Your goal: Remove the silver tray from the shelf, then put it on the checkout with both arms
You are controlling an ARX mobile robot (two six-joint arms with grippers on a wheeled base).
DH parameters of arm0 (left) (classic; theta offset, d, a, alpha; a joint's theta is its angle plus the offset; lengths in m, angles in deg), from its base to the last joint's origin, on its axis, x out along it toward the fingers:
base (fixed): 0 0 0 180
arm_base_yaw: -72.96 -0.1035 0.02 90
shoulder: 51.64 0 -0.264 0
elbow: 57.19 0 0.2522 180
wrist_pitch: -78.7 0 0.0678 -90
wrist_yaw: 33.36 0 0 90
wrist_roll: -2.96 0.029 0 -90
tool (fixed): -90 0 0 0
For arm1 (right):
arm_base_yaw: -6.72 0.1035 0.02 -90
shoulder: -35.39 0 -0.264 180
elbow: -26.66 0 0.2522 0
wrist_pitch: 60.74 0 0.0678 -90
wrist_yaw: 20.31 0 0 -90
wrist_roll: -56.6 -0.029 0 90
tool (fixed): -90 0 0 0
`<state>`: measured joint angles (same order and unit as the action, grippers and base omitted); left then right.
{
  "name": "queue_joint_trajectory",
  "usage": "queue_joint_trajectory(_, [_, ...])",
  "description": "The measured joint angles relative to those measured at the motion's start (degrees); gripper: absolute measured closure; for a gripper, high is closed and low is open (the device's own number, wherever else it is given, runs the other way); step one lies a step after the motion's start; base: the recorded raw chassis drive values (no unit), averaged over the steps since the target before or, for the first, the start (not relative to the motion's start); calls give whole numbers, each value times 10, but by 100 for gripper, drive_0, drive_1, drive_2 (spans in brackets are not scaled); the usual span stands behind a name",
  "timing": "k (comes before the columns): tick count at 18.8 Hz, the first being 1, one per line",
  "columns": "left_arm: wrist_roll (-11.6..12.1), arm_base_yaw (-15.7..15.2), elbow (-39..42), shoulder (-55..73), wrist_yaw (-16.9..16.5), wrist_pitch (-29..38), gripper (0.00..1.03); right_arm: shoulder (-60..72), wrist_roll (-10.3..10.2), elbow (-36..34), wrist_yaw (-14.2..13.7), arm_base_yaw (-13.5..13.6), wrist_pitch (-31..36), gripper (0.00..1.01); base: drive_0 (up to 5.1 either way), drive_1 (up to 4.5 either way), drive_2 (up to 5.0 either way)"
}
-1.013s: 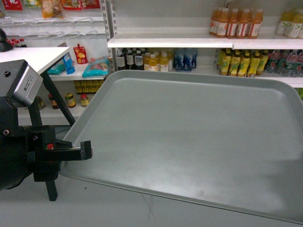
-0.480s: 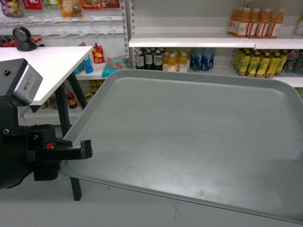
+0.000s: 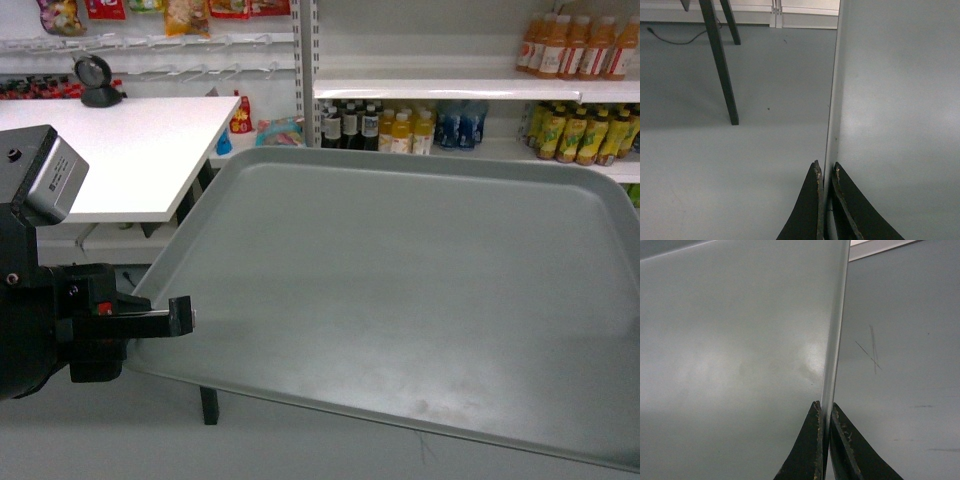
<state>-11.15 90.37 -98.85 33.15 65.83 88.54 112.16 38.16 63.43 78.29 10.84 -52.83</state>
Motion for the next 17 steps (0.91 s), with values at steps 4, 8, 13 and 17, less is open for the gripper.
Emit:
queue_joint_trajectory(4, [0, 0, 0, 0, 0, 0, 100, 0, 0, 0, 0, 0, 1, 99, -502, 244, 244])
queue_joint_trajectory(8, [0, 0, 0, 0, 1, 3, 100, 0, 0, 0, -1, 0, 2, 99, -492, 251, 251])
queue_joint_trajectory(13, [0, 0, 0, 0, 0, 1, 100, 0, 0, 0, -1, 0, 1, 99, -492, 247, 247])
queue_joint_trajectory(17, [0, 0, 0, 0, 0, 1, 100, 0, 0, 0, -1, 0, 1, 99, -479, 182, 309])
